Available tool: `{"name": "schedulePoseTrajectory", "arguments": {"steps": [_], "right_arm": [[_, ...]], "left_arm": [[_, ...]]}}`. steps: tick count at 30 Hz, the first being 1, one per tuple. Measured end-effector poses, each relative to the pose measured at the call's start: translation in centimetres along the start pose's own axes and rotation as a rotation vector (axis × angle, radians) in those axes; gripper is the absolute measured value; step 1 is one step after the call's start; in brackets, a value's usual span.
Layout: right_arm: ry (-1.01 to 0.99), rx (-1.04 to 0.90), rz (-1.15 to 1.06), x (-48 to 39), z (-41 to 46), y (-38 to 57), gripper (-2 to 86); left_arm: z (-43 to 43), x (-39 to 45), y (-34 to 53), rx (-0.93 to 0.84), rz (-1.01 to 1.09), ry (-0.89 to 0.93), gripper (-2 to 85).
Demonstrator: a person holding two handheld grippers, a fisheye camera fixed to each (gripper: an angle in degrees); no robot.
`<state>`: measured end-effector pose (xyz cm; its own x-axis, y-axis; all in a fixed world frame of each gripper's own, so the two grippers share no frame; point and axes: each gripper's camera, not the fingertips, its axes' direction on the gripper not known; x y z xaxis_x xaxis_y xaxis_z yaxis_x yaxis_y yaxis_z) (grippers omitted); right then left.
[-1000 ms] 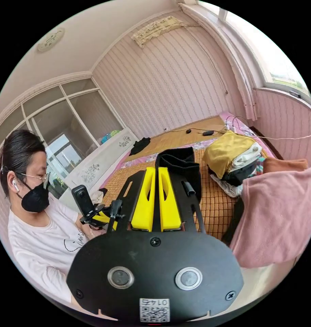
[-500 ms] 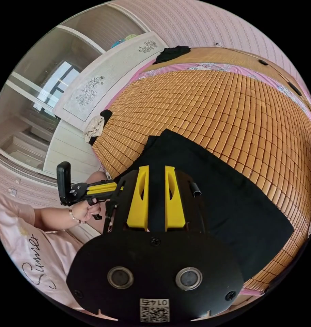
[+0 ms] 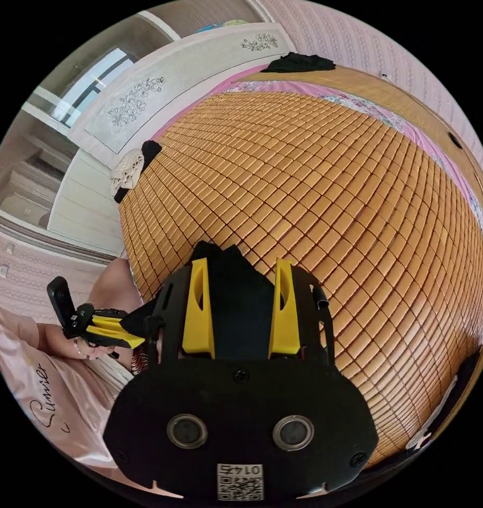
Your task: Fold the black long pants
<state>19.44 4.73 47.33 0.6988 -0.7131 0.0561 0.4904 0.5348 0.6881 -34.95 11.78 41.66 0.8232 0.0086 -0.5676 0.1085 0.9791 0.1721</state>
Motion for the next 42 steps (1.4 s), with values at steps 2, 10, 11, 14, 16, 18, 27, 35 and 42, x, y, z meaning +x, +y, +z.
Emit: {"name": "schedulePoseTrajectory", "arguments": {"steps": [2, 10, 11, 14, 16, 18, 27, 35, 42], "right_arm": [[-0.111, -0.143, -0.013, 2.0, 3.6, -2.0, 10.1], [-0.243, 0.099, -0.085, 3.7, -0.5, -0.5, 1.6], [-0.253, 0.134, -0.09, 4.0, -1.6, -0.3, 1.5], [-0.281, 0.209, -0.142, 3.5, -4.1, -1.0, 1.4], [-0.284, 0.216, -0.186, 2.4, -4.6, -2.7, 1.6], [-0.268, 0.174, -0.223, 0.9, -3.3, -5.1, 2.1], [-0.004, 0.126, -0.057, 3.0, 0.6, -1.9, 3.8], [0.152, 0.022, 0.206, 3.7, -1.0, 17.2, -0.2], [0.161, -0.086, 0.167, -1.7, 6.2, 18.4, -0.3]], "left_arm": [[0.2, -0.2, 0.3, -0.005, 0.002, -0.01, 2.2], [0.1, 2.2, 1.0, 0.033, 0.105, -0.008, -0.6], [-0.2, 3.1, 1.0, 0.05, 0.131, 0.004, -0.6], [-1.3, 5.2, 1.1, 0.124, 0.182, 0.001, -0.5], [-2.2, 6.0, 1.2, 0.189, 0.187, -0.017, -0.4], [-2.4, 5.7, 1.5, 0.21, 0.132, -0.106, 0.4], [-1.5, 2.0, 2.0, 0.048, -0.145, -0.249, 3.1], [-0.2, 12.0, 0.3, 0.035, 0.234, -0.263, -0.9], [13.2, 25.8, -0.5, -0.189, 0.703, -0.134, -1.0]]}}
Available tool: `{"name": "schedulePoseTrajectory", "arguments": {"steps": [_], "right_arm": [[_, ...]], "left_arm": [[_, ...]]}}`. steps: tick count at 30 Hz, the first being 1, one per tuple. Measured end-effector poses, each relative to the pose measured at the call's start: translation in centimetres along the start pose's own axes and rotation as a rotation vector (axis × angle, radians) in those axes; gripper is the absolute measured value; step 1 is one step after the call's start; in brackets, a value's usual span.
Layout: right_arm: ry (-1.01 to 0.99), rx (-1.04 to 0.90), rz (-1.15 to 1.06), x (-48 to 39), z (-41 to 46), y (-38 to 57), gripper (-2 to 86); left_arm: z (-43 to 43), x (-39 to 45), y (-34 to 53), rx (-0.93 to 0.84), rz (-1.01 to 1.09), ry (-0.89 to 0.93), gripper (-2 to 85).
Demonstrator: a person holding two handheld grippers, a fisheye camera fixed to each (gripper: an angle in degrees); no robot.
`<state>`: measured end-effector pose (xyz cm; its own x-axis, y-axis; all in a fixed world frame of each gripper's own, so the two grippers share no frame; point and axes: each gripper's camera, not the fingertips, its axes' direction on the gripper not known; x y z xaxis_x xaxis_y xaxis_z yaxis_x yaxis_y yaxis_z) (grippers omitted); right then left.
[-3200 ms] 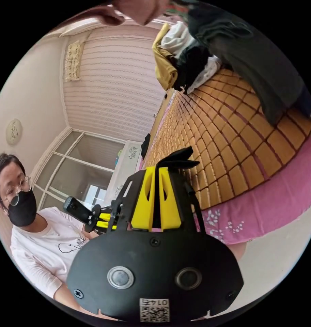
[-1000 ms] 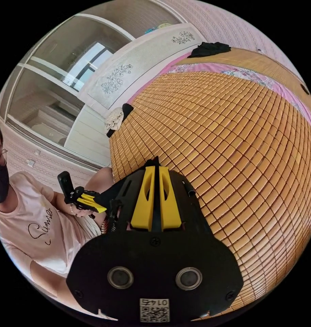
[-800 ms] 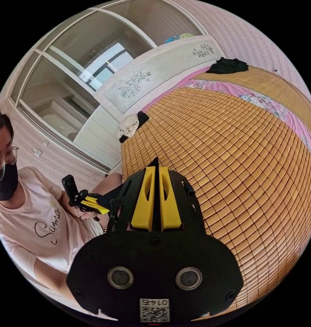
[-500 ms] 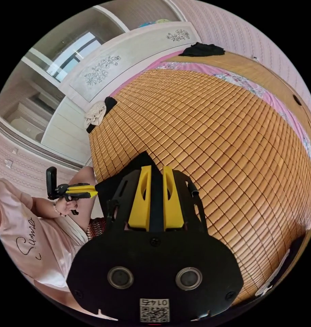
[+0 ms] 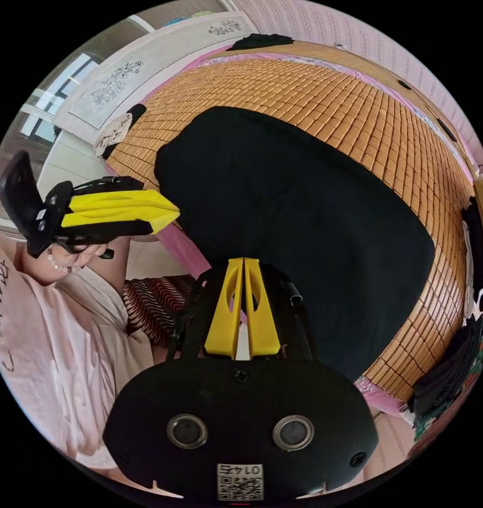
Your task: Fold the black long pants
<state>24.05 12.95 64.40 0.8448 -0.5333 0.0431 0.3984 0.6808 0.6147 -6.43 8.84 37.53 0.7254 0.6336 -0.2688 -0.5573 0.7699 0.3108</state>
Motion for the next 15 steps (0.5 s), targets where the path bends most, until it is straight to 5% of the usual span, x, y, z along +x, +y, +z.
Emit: {"name": "schedulePoseTrajectory", "arguments": {"steps": [5, 15], "right_arm": [[-0.046, -0.05, -0.002, 1.3, 0.1, -0.2, -0.3], [0.163, -0.061, -0.015, 6.8, -1.8, -9.4, -0.5]], "left_arm": [[7.3, 1.7, -2.4, -0.28, 0.079, -0.12, -1.0], [6.7, 3.7, -8.0, -0.196, 0.073, -0.03, -1.0]]}}
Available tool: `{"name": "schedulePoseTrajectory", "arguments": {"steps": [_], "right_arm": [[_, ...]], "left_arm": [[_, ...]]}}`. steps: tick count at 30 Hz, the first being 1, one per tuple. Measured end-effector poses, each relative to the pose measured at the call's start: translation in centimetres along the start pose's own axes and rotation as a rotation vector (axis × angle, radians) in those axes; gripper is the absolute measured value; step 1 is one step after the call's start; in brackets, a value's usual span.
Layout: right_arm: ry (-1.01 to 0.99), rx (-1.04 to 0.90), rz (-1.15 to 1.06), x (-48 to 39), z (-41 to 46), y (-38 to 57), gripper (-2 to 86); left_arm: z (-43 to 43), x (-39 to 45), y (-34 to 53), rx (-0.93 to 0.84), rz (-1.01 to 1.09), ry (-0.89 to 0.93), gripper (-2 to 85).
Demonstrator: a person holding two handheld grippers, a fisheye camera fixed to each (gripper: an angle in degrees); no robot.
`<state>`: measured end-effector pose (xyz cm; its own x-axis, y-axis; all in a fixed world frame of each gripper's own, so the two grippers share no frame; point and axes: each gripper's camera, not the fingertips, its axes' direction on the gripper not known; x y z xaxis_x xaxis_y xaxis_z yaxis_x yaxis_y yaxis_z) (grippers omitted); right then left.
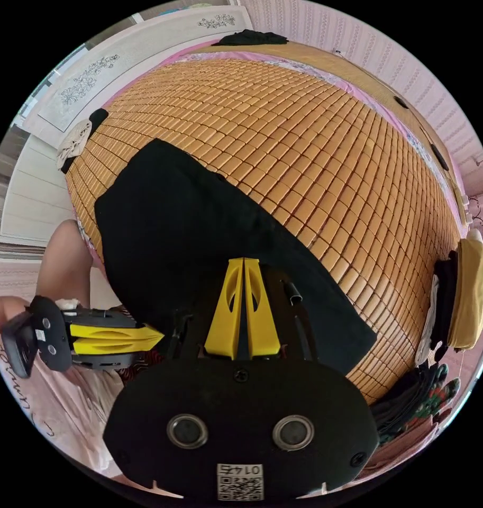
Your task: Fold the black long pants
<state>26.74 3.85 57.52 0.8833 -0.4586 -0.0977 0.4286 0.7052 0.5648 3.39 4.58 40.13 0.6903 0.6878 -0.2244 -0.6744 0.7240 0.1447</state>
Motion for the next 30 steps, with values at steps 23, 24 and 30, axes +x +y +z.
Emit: {"name": "schedulePoseTrajectory", "arguments": {"steps": [23, 24, 30], "right_arm": [[-0.215, 0.247, 0.597, 15.1, -10.4, 36.8, 8.4], [-0.247, 0.248, 0.623, 15.4, -10.1, 38.5, 9.1], [-0.531, 0.342, 0.729, 17.7, -8.4, 47.5, 12.8]], "left_arm": [[-3.6, -5.2, -15.4, 0.074, 0.059, 0.124, 0.6], [-3.2, -5.5, -18.0, 0.066, 0.078, 0.143, 1.5], [0.8, -4.6, -30.7, -0.027, 0.104, 0.28, 4.6]]}}
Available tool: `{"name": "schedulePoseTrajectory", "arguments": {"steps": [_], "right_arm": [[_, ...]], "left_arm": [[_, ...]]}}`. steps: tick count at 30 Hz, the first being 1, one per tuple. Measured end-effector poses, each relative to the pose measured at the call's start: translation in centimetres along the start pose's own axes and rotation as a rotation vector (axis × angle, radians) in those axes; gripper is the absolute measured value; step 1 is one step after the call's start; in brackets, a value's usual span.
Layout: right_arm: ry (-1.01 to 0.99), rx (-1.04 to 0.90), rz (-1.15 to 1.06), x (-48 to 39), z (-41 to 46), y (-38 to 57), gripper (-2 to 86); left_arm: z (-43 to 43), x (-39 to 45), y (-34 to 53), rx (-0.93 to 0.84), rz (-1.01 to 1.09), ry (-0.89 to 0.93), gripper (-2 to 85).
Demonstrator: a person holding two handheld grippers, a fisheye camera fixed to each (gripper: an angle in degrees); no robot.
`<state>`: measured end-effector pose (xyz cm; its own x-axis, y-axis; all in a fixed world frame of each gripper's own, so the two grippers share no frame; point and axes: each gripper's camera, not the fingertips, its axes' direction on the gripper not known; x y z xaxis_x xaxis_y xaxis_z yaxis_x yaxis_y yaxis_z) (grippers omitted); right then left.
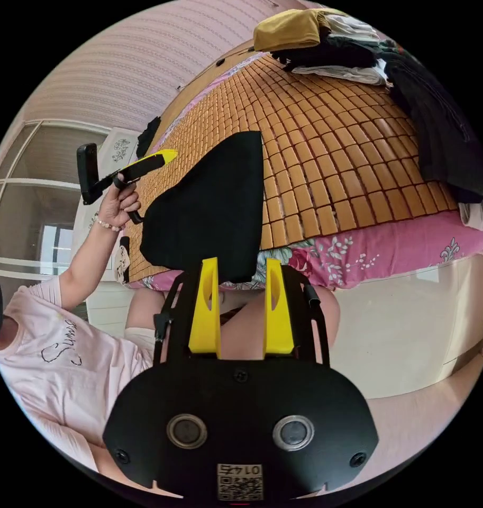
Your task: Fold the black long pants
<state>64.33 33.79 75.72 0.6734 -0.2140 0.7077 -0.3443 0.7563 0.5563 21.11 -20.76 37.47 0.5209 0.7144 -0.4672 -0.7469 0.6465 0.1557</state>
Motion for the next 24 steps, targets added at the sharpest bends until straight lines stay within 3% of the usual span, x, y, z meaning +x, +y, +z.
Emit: {"name": "schedulePoseTrajectory", "arguments": {"steps": [6, 8, 11, 14, 24], "right_arm": [[-0.037, -0.159, -0.022, 1.5, 0.7, 0.3, 13.4], [-0.047, -0.216, -0.054, 1.6, 0.9, 0.8, 10.0], [-0.055, -0.161, -0.086, 1.5, -0.9, 2.1, 4.1], [-0.092, -0.081, -0.09, 1.9, -3.6, 3.8, 2.2], [0.068, 0.221, -0.171, -1.0, -17.9, 10.2, 0.9]], "left_arm": [[6.2, -0.2, -7.4, -0.143, -0.037, -0.045, 8.2], [8.1, -0.3, -8.2, -0.205, -0.038, -0.062, 8.6], [9.9, -0.9, -8.5, -0.285, -0.029, -0.129, 5.5], [9.3, -1.9, -8.6, -0.279, -0.062, -0.079, 0.1], [-1.8, -0.1, -8.7, 0.078, -0.001, 0.139, -1.0]]}}
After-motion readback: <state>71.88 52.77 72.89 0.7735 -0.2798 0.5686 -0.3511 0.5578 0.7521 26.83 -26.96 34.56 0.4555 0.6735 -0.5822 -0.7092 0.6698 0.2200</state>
